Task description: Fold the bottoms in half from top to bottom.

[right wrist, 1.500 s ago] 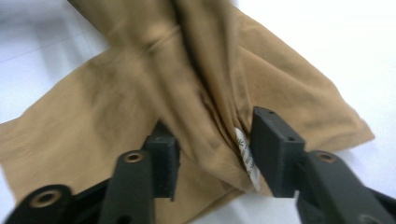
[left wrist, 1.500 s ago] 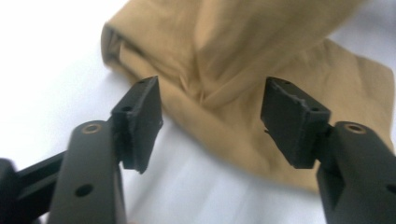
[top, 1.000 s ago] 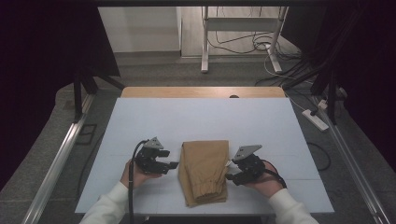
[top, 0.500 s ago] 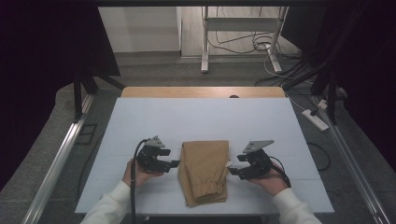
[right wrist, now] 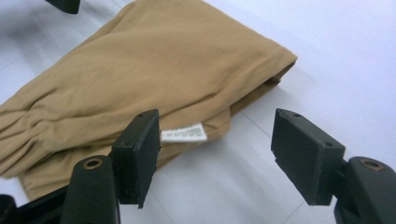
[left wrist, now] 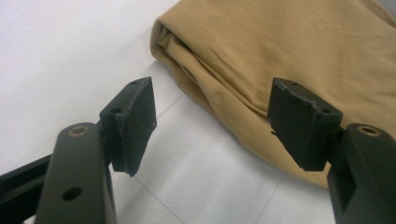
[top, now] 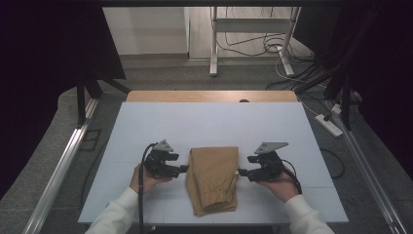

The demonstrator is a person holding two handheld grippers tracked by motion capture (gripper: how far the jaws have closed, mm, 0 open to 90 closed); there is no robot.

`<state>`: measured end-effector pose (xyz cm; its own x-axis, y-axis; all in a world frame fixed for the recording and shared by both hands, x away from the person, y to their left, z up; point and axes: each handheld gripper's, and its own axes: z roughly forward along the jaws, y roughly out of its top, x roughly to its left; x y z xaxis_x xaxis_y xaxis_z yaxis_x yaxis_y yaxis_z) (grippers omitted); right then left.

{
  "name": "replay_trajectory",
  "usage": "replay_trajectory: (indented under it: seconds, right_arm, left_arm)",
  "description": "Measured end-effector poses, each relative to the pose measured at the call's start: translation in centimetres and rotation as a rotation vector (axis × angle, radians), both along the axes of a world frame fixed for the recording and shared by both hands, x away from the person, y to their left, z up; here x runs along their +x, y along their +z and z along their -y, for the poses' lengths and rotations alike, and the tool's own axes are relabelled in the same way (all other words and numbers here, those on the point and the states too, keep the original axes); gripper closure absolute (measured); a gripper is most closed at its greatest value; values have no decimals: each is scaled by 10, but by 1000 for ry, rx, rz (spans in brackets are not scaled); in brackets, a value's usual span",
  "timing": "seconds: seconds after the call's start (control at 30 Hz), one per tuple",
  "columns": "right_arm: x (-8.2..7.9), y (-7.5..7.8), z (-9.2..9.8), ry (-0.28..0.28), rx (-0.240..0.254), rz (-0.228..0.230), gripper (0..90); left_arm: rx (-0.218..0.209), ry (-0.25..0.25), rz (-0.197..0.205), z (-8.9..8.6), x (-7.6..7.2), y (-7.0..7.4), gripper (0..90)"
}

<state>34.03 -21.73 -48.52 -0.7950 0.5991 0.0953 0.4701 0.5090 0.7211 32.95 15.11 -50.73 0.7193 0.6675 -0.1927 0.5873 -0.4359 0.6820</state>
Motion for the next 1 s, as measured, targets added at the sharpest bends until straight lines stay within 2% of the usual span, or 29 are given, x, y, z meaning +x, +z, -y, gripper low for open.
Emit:
replay_trajectory:
  seconds: [0.13,0.27,0.4,0.73,0.87,1.0]
  right_arm:
    - [6,2,-5,-16,5,4,331]
    - [13,6,-13,-22,22,10,331]
    - [22,8,-23,-23,11,21,330]
    - [47,3,-34,-52,-19,31,328]
    - [58,0,-37,-67,-18,16,328]
    - [66,-2,-41,-65,-9,7,329]
  left_arm:
    - [0,0,5,2,5,3,314]
    - [-20,10,13,3,11,10,312]
    - [-26,25,13,7,19,14,311]
    - [-13,40,-17,20,42,6,301]
    - [-13,66,-31,24,53,1,301]
    - [-8,66,-49,27,63,-5,301]
